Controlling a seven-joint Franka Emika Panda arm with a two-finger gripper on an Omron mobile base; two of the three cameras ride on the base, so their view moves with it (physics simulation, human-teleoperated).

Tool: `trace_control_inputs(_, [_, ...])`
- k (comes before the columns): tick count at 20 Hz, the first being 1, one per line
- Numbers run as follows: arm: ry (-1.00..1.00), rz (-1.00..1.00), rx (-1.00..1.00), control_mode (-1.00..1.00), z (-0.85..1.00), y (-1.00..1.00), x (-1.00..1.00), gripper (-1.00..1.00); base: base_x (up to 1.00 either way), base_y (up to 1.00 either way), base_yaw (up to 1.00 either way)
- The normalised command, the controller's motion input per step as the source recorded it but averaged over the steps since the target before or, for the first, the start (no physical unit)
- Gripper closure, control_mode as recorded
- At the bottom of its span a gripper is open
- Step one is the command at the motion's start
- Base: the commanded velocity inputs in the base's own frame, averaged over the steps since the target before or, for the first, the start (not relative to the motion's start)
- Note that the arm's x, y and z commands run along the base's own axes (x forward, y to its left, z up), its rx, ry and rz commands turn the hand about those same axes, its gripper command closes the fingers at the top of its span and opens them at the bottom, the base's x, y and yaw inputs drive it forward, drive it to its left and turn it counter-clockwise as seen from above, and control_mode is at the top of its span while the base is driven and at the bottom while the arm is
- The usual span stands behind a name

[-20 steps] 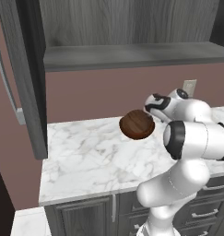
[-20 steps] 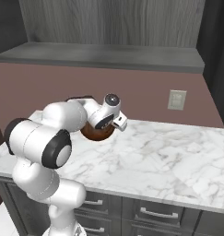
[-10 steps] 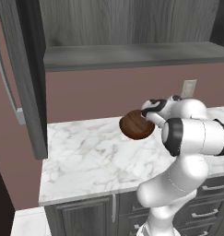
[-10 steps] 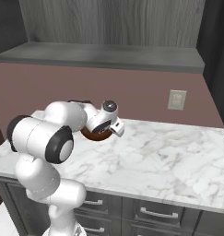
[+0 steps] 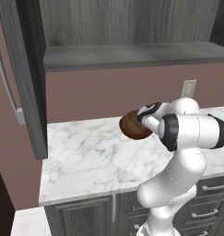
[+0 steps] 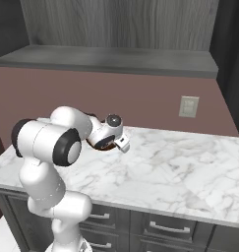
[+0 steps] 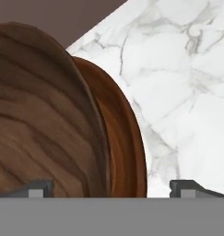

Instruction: Pick up the bowls on the counter and stack them on top of one another in the open cabinet. Place the smaller bowl on top of the larger bowl.

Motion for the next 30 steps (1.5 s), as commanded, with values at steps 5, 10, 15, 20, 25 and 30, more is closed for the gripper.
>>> trace_control_inputs(5, [0.01,-0.03,0.00,-1.00,-0.23,0.10,0.01,-1.00,0.00,0.00,0.00])
trace_control_inputs(10, [0.00,0.00,0.00,-1.00,-0.01,0.01,0.00,1.00,0.00,0.00,0.00])
trace_control_inputs(15, [0.00,0.00,0.00,-1.00,0.03,0.00,0.00,1.00,0.00,0.00,0.00])
trace_control_inputs(20, [-0.01,-0.01,0.01,-1.00,0.29,0.00,0.00,1.00,0.00,0.00,0.00])
trace_control_inputs(25, [0.01,0.00,0.00,-1.00,0.63,-0.01,-0.11,1.00,0.00,0.00,0.00])
trace_control_inputs(30, [0.00,0.04,0.00,-1.00,0.62,-0.03,-0.49,1.00,0.00,0.00,0.00])
